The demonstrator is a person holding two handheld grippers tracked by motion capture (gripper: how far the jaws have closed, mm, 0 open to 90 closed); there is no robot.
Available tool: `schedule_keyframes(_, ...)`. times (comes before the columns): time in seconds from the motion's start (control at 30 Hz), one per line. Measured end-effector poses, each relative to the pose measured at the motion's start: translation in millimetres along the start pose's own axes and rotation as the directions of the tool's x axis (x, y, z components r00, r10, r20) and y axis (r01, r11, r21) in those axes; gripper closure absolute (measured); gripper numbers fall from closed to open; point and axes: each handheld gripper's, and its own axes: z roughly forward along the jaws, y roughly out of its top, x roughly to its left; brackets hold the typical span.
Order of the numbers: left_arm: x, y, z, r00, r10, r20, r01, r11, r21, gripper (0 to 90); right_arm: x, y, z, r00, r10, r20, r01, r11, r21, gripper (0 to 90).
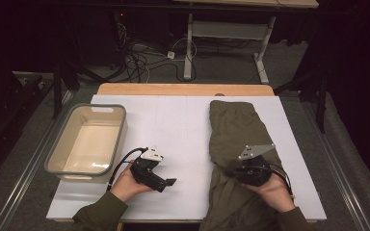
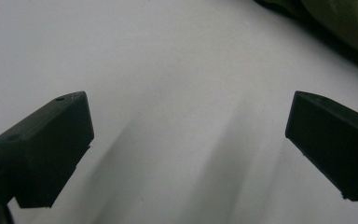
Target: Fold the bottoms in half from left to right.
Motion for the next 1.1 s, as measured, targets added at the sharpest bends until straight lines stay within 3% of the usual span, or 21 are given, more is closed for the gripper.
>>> schedule_keyframes(0.2, 0.2, -0.1, -0.7, 1.0000, -0.001, 0.001, 0.001, 1.0000, -0.002, 0.9, -3.8, -9.9, -14.1, 0.9997, 0.024, 0.005, -0.024, 1.000, -0.019, 87.6)
schedule_keyframes(0.43, 0.1, 0.0, -0.4, 1.0000, -0.001, 0.000, 0.001, 1.0000, 0.000, 0.9, -7.7, -34.3, -33.0, 0.9979, 0.060, 0.024, -0.060, 0.998, -0.025, 87.6)
schedule_keyframes(0.77, 0.1, -0.1, 0.6, 1.0000, -0.004, 0.001, 0.004, 1.0000, 0.003, 0.9, -16.4, -79.9, -52.1, 0.9886, 0.131, 0.075, -0.133, 0.991, 0.016, 87.6)
schedule_keyframes(0.97, 0.0, 0.0, 0.8, 1.0000, -0.002, 0.001, 0.002, 1.0000, 0.005, 0.9, -17.2, -91.9, -49.4, 0.9860, 0.144, 0.085, -0.148, 0.987, 0.053, 87.0)
schedule_keyframes(1.0, 0.0, 0.0, 1.2, 1.0000, -0.003, 0.000, 0.003, 1.0000, 0.005, 0.9, -17.6, -89.5, -51.2, 0.9846, 0.155, 0.082, -0.158, 0.987, 0.035, 79.0)
schedule_keyframes(1.03, 0.0, 0.0, 1.2, 1.0000, -0.003, 0.000, 0.003, 1.0000, 0.005, 1.0, -17.6, -89.5, -51.2, 0.9846, 0.155, 0.082, -0.158, 0.987, 0.035, 79.0)
schedule_keyframes(1.1, -0.1, 0.0, 1.3, 1.0000, -0.003, 0.000, 0.003, 1.0000, 0.006, 1.0, -16.4, -83.9, -54.8, 0.9842, 0.160, 0.075, -0.161, 0.987, 0.000, 67.5)
